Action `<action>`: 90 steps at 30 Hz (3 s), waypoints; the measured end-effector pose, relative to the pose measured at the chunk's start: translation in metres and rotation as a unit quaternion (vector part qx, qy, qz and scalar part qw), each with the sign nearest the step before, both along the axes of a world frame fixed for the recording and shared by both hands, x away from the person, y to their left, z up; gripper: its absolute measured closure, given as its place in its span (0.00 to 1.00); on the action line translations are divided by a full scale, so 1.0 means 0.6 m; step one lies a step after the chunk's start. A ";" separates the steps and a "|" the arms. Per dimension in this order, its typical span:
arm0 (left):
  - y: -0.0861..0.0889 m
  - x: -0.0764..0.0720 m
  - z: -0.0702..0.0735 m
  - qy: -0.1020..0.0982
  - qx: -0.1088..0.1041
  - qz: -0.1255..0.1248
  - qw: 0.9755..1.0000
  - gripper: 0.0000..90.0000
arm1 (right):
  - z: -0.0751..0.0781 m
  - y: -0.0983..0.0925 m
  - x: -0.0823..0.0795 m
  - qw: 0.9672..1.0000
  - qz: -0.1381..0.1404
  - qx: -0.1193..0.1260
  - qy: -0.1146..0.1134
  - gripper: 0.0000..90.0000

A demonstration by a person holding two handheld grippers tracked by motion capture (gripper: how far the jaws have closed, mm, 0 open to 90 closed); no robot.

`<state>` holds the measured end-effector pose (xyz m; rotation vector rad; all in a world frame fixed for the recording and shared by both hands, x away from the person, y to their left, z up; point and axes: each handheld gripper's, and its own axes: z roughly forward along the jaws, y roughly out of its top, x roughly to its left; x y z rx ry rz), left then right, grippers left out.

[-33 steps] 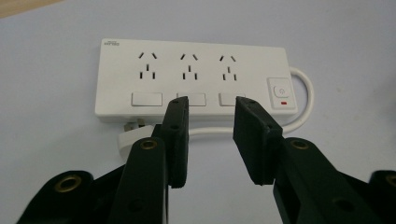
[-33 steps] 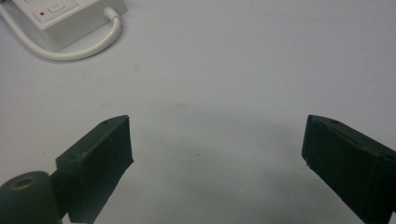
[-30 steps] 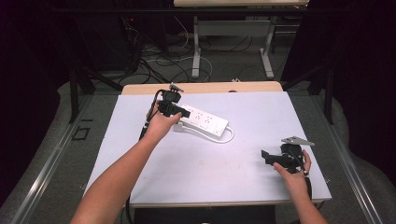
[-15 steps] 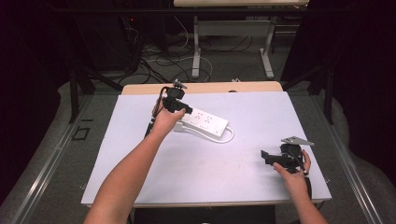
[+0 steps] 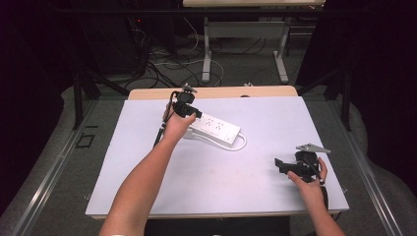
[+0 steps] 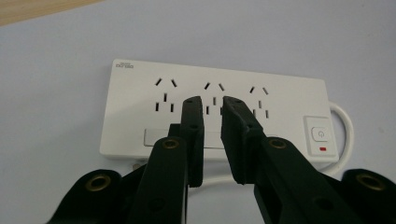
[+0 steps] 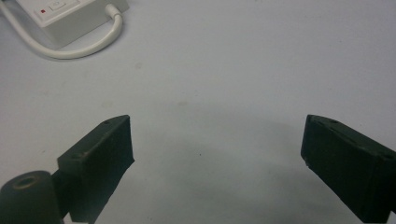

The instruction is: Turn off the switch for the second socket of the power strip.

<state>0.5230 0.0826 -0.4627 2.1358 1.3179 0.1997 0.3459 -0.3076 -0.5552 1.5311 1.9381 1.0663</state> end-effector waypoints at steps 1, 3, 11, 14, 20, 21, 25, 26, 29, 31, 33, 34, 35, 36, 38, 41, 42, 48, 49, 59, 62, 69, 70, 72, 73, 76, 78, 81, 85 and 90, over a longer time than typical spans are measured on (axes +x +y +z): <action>0.000 0.001 -0.001 -0.002 0.000 0.004 1.000 0.88 | 0.000 0.000 0.000 1.000 0.000 0.000 0.000 0.10; 0.001 0.007 -0.006 -0.001 0.002 0.004 1.000 0.90 | 0.000 -0.001 0.001 1.000 0.001 -0.001 0.000 0.10; 0.000 0.018 -0.026 0.014 0.000 0.012 1.000 0.94 | -0.003 -0.002 0.002 1.000 0.000 0.003 0.004 0.10; -0.003 0.023 -0.038 0.026 0.005 0.012 1.000 0.94 | -0.002 -0.001 0.002 1.000 -0.001 0.004 0.005 0.10; -0.008 0.027 -0.050 0.035 0.007 0.009 0.999 0.94 | -0.003 -0.002 0.003 1.000 -0.004 0.003 0.004 0.10; -0.010 0.028 -0.054 0.039 0.007 0.008 0.999 0.94 | -0.003 -0.003 0.003 1.000 -0.001 0.004 0.004 0.10; -0.013 0.030 -0.060 0.045 0.006 0.012 0.999 0.95 | -0.003 -0.002 0.003 1.000 -0.003 0.008 0.008 0.10; -0.015 0.030 -0.062 0.048 0.006 0.011 0.999 0.94 | -0.003 -0.002 0.003 1.000 -0.003 0.008 0.007 0.10; -0.016 0.030 -0.065 0.052 0.008 0.011 0.999 0.95 | -0.003 -0.002 0.003 1.000 -0.004 0.010 0.009 0.10; -0.018 0.030 -0.067 0.054 0.009 0.010 0.998 0.95 | -0.003 -0.002 0.003 1.000 -0.004 0.009 0.009 0.10; -0.018 0.031 -0.070 0.056 0.016 0.006 0.998 0.95 | -0.003 -0.002 0.003 1.000 -0.003 0.010 0.009 0.10; -0.020 0.031 -0.072 0.060 0.012 0.010 0.998 0.95 | -0.003 -0.002 0.003 1.000 -0.004 0.010 0.009 0.10; -0.020 0.031 -0.073 0.059 0.017 0.007 0.998 0.95 | -0.003 -0.002 0.003 1.000 -0.004 0.010 0.009 0.10; -0.020 0.031 -0.073 0.062 0.019 0.005 0.998 0.95 | -0.003 -0.002 0.003 1.000 -0.004 0.010 0.009 0.10; -0.022 0.031 -0.075 0.063 0.020 0.004 0.998 0.96 | -0.004 -0.002 0.003 1.000 -0.004 0.010 0.009 0.10; -0.023 0.031 -0.076 0.063 0.020 0.002 0.998 0.96 | -0.004 -0.003 0.004 1.000 -0.004 0.010 0.010 0.10; -0.025 0.030 -0.078 0.068 0.019 0.003 0.997 0.96 | -0.004 -0.003 0.003 1.000 -0.004 0.010 0.010 0.10; -0.027 0.030 -0.080 0.071 0.026 0.000 0.997 0.97 | -0.005 -0.005 0.004 1.000 -0.002 0.009 0.009 0.11; -0.027 0.030 -0.080 0.071 0.026 0.000 0.997 0.97 | -0.005 -0.006 0.005 1.000 -0.001 0.007 0.008 0.11; -0.027 0.029 -0.079 0.069 0.031 -0.002 0.997 0.99 | -0.005 -0.006 0.005 1.000 -0.001 0.009 0.008 0.11; -0.028 0.028 -0.079 0.065 0.034 -0.004 0.997 0.99 | -0.005 -0.005 0.005 1.000 -0.002 0.009 0.009 0.11; -0.028 0.027 -0.079 0.063 0.038 -0.008 0.997 0.99 | -0.004 -0.005 0.004 1.000 -0.003 0.010 0.009 0.11; -0.029 0.027 -0.079 0.061 0.037 -0.007 0.997 0.99 | -0.004 -0.005 0.004 1.000 -0.003 0.010 0.009 0.11; -0.029 0.026 -0.079 0.061 0.038 -0.007 0.997 0.99 | -0.004 -0.005 0.004 1.000 -0.002 0.011 0.009 0.11; -0.029 0.026 -0.079 0.059 0.037 -0.008 0.998 0.99 | -0.003 -0.004 0.004 1.000 -0.003 0.012 0.010 0.11; -0.027 0.025 -0.080 0.055 0.036 -0.009 0.998 0.98 | -0.003 -0.004 0.004 1.000 -0.003 0.013 0.011 0.11; -0.026 0.024 -0.081 0.059 0.027 -0.005 0.998 0.98 | -0.003 -0.004 0.004 1.000 -0.002 0.012 0.009 0.11; -0.023 0.024 -0.083 0.051 0.028 -0.009 0.998 0.99 | -0.004 -0.004 0.004 1.000 -0.002 0.010 0.008 0.11; -0.024 0.023 -0.086 0.050 0.032 -0.007 0.998 1.00 | -0.003 -0.004 0.004 1.000 -0.003 0.012 0.010 0.11; -0.022 0.023 -0.086 0.052 0.027 -0.006 0.998 1.00 | -0.003 -0.004 0.004 1.000 -0.003 0.011 0.009 0.11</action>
